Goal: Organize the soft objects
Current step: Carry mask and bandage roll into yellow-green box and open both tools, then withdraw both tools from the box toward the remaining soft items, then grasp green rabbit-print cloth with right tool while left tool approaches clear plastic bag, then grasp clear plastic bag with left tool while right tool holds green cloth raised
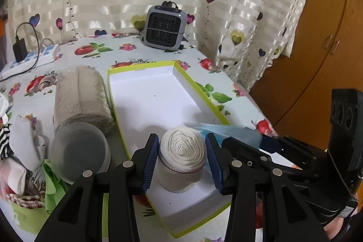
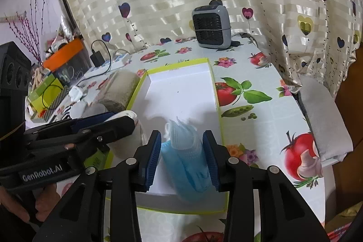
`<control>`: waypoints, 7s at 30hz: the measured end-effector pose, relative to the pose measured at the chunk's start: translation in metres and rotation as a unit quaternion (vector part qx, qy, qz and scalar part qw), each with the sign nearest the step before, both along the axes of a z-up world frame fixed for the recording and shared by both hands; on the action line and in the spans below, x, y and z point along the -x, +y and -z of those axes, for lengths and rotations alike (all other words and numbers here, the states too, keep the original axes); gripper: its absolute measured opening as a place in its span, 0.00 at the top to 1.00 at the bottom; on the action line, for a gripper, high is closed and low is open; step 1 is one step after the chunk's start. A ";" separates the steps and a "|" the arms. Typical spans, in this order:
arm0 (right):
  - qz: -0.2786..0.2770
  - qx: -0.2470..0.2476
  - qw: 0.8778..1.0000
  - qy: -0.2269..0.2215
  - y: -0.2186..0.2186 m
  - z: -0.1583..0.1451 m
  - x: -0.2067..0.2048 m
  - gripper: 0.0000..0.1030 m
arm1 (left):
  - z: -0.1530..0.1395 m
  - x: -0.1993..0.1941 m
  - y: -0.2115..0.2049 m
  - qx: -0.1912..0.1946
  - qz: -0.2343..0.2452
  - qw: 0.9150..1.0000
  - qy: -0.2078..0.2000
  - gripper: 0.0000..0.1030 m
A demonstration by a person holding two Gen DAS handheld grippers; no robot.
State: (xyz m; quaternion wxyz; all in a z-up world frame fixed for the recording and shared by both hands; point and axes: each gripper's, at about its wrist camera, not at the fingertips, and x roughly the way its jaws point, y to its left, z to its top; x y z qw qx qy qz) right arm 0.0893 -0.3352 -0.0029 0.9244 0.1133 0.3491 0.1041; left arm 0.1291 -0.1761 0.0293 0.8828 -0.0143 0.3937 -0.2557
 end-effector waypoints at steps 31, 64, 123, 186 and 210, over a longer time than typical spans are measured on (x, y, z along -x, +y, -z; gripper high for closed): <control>-0.010 -0.016 0.999 -0.037 0.007 -0.015 0.080 0.62 | -0.020 0.081 0.060 0.000 -0.035 0.999 -0.040 0.59; -0.136 0.014 0.990 -0.035 0.091 -0.008 0.094 0.62 | 0.011 0.106 0.137 -0.014 -0.137 0.990 -0.006 0.59; -0.403 0.269 0.875 0.005 0.313 0.029 -0.005 0.68 | 0.039 0.081 0.304 0.034 -0.326 0.943 0.049 0.58; -0.272 0.021 0.959 -0.081 0.198 -0.062 0.026 0.78 | 0.015 0.045 0.273 0.024 -0.304 0.952 -0.011 0.97; -0.267 0.014 0.961 -0.070 0.184 -0.054 0.027 0.77 | 0.064 0.036 0.275 -0.039 -0.289 0.955 0.046 0.50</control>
